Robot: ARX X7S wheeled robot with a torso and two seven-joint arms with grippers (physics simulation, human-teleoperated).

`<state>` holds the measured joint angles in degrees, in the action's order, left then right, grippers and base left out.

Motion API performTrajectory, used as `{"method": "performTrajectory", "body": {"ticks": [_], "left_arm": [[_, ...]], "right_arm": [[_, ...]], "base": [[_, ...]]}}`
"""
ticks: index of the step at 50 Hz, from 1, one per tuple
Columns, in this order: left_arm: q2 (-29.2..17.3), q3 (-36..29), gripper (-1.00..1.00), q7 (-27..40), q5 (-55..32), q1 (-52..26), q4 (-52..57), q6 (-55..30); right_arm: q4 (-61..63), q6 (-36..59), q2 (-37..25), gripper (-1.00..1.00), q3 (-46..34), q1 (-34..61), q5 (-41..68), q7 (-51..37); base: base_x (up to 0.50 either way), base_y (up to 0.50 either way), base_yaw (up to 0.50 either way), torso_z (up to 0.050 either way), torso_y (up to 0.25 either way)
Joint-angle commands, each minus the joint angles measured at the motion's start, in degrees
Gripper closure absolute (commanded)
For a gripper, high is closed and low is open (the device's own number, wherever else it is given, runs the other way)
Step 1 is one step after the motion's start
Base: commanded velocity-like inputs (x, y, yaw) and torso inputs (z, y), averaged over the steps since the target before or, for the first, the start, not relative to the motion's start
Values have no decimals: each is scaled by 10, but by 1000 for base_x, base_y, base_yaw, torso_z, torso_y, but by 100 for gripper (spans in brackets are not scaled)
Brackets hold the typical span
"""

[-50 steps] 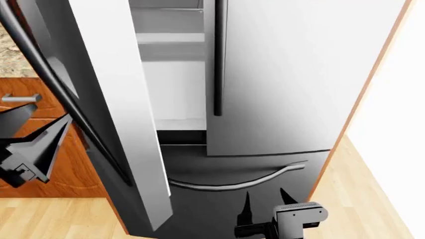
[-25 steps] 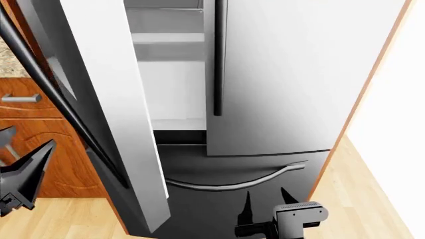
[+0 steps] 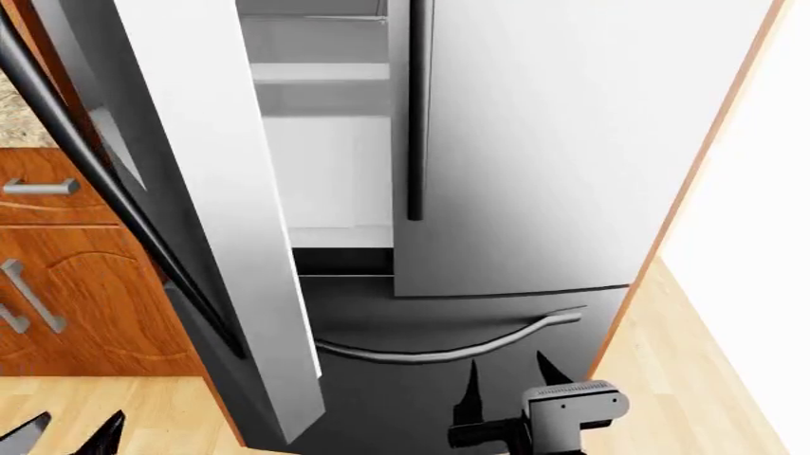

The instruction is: Open the fridge doors

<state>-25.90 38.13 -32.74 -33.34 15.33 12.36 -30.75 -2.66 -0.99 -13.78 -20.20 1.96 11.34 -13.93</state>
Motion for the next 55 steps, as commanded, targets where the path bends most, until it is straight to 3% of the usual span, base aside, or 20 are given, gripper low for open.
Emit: {"method": "performTrajectory", "body": {"ticks": [1,7,26,33,46,55], "left_arm": [[98,-148,-100,50,217,-71,-247,165],[115,-181,-100,71,254,-83,-282,197],[99,-198,-100,62,250,-56,-196,114],[96,-281,-100,61,294,-77,-122,64],[96,-441,-100,109,440,-158,-304,105],[116,-489,-100,112,472,-203,-345,98]], "right_arm": [[9,-2,-3,-100,-1,-2,4,-3],[8,-3,-4,-100,-2,-1,5,-4],[5,-5,-7,-100,-6,0,6,-9],[7,-4,-8,-100,-8,-1,8,-11],[2,-9,-9,-100,-9,2,12,-10],[6,-8,-12,-100,-9,0,15,-13]], "base": [[0,0,0,0,0],[0,0,0,0,0],[0,0,0,0,0],[0,0,0,0,0],[0,0,0,0,0],[0,0,0,0,0]]}}
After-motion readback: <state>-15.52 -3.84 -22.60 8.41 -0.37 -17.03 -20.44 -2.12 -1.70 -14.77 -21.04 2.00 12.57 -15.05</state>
